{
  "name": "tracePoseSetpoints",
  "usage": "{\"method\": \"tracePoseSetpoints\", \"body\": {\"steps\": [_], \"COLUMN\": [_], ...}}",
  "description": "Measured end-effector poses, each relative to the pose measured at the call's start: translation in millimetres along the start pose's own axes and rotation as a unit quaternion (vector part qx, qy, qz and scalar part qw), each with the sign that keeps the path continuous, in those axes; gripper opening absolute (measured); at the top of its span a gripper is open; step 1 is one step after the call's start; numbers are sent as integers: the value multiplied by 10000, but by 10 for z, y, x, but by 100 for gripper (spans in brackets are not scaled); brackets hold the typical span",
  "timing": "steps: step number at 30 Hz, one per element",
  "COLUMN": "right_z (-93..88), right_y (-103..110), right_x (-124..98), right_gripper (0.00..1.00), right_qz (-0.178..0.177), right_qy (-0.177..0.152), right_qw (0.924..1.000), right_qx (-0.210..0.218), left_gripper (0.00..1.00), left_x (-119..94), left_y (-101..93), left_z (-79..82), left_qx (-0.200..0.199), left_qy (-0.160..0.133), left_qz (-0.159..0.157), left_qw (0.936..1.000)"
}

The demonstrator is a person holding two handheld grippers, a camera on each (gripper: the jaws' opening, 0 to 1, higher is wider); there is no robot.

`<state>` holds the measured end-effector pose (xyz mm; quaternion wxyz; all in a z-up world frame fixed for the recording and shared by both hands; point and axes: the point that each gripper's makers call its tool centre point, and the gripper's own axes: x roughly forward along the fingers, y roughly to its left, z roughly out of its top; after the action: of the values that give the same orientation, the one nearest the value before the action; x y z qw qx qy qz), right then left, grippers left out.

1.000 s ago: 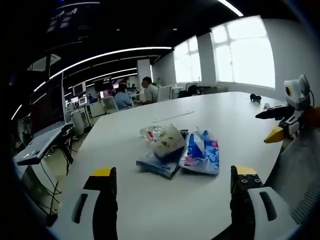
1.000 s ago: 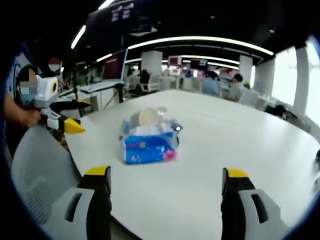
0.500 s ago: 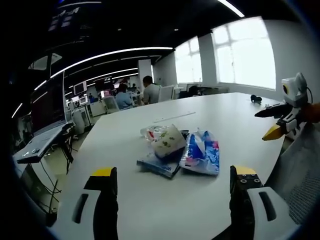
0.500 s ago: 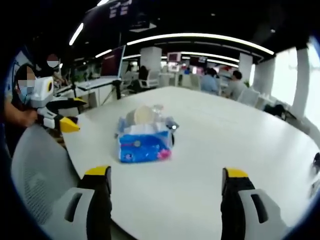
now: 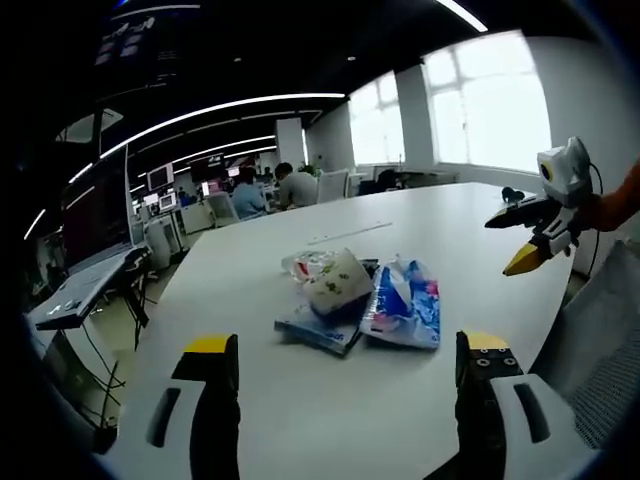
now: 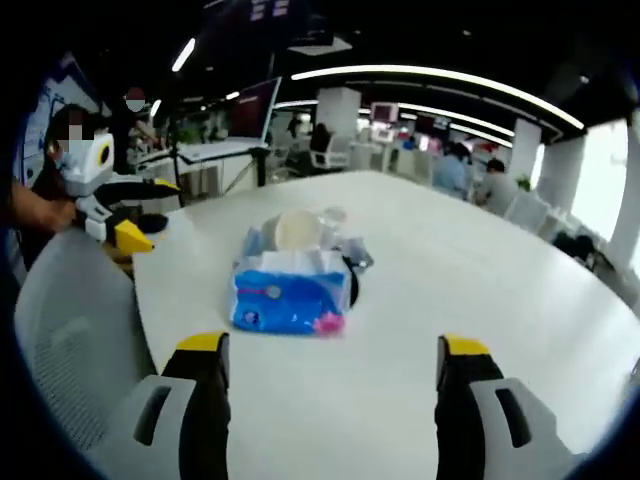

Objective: Arrange the tabletop items into an orderly group along one side of the table until the central work area is clear of visible clutter.

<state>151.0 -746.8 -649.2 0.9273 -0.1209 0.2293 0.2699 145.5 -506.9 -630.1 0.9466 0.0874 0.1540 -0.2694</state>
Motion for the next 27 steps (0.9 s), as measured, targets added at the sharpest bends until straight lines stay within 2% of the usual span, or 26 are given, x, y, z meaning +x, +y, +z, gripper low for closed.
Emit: {"method": "tracePoseSetpoints", "body": {"steps": [3,5,11,15,17,23,27], "right_z": [55,81,142,145,123,129,151], "right_y": [-45,-76,-93,-116,-117,-136,-186], "right_x": [53,83,155,203,241,327,383], "right_gripper": [78,75,67,62,60,54,49], "right_qz": [118,173,395,492,566,706,723], "right_qy": [-10,-3,63,87,138,166,177], "right_qw": [9999,9997,9984,9977,9974,9954,9948], "right_qx": [-108,-149,-404,-448,-431,-620,-690], "left_gripper": [87,87,83,83,83,81,80], "left_x": [3,21,43,69,78,197,281], "left_y": [-13,-38,-63,-47,-64,-240,-360], "left_z": [2,-63,-106,-103,-56,63,40], "left_qx": [110,183,434,384,358,282,139], "left_qy": [27,232,444,611,604,599,669], "left_qz": [-10,-64,-81,-79,-80,-142,-225], "left_qw": [9999,9995,9980,9974,9975,9977,9974]}}
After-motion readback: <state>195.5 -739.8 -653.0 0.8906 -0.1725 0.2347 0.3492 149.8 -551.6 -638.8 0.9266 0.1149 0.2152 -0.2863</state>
